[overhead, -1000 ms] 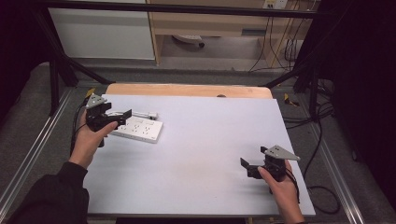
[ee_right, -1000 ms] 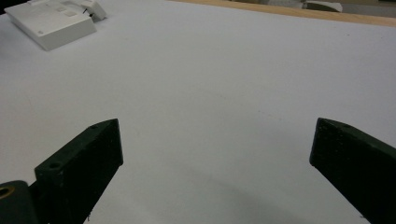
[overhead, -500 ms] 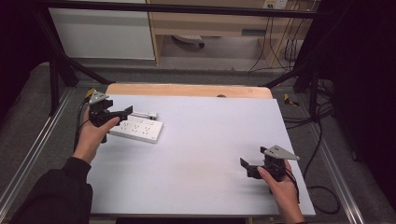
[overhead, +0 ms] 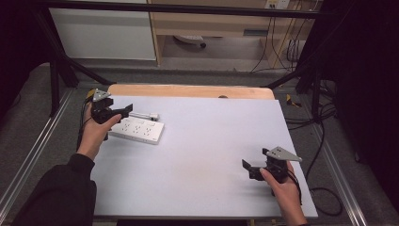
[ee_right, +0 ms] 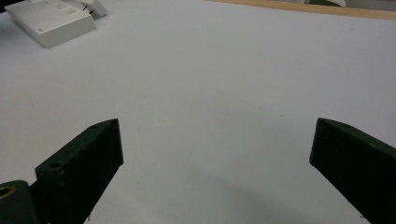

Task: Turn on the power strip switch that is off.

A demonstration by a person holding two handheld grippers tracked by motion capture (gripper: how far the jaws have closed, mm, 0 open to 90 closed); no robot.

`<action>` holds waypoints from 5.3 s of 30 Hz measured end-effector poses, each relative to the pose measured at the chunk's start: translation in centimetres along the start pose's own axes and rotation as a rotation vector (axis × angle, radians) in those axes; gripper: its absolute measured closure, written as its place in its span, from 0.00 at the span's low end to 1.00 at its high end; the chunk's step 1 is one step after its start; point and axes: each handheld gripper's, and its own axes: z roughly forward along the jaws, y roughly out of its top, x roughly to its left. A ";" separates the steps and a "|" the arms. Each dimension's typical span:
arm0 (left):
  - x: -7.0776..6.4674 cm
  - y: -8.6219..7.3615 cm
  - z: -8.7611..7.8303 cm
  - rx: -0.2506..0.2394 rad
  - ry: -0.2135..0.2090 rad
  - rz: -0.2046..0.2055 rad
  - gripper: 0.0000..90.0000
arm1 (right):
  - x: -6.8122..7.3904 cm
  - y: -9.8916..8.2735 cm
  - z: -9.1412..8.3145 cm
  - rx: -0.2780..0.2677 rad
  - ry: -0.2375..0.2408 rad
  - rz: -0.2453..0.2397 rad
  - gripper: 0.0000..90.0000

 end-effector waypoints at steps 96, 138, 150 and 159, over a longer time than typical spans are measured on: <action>0.9 -3.6 3.6 0.212 -0.017 0.019 1.00 | -0.1 0.1 0.0 0.001 0.008 0.010 0.04; 0.8 -3.8 3.7 0.201 -0.029 0.050 1.00 | -0.1 0.1 0.0 -0.002 0.008 0.013 0.04; 0.7 -3.7 3.8 0.202 -0.023 0.033 1.00 | 0.0 0.1 0.0 0.000 0.008 0.009 0.04; 0.6 -3.7 3.8 0.205 -0.014 0.040 1.00 | 0.0 0.1 0.0 0.002 0.008 0.008 0.04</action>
